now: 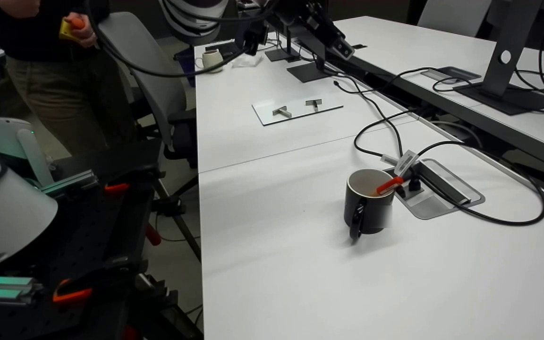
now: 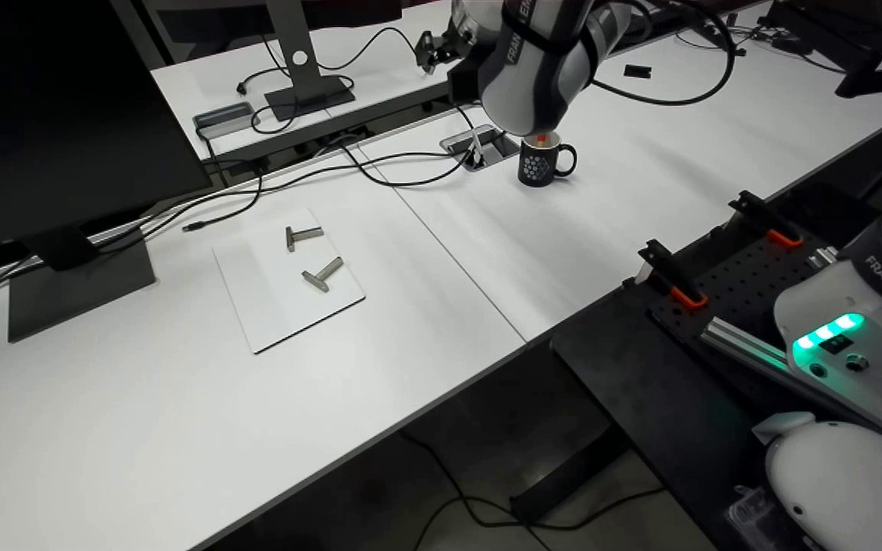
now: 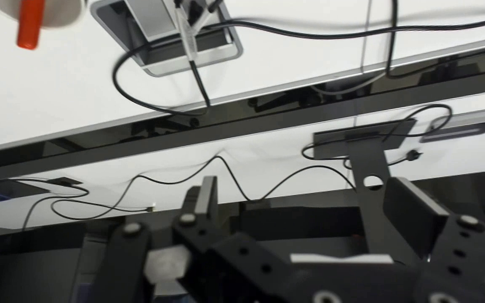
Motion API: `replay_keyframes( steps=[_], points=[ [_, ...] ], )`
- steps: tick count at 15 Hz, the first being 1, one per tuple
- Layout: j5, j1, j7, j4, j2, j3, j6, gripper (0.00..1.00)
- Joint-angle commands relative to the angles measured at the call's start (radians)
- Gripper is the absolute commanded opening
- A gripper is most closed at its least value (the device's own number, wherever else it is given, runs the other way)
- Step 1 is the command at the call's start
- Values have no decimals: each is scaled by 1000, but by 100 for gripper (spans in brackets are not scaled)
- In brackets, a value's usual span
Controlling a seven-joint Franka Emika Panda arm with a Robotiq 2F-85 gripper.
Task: Put the marker in the mug
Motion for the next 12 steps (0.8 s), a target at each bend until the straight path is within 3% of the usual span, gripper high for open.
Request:
replay_keyframes(
  steps=[1, 4, 5, 6, 8, 9, 12],
  points=[
    [-11, -43, -224, 14, -193, 56, -2, 100],
    [-9, -114, -374, 41, -313, 146, -3, 100],
    [-174, -105, -255, 40, -332, 105, -3, 100],
    [-53, -190, -434, 50, -403, 225, -4, 100],
    [-82, -302, -471, 50, -487, 345, -4, 100],
    [-242, -315, -337, 38, -515, 330, -4, 100],
    [-404, -465, -239, -4, -634, 478, -7, 100]
  ],
)
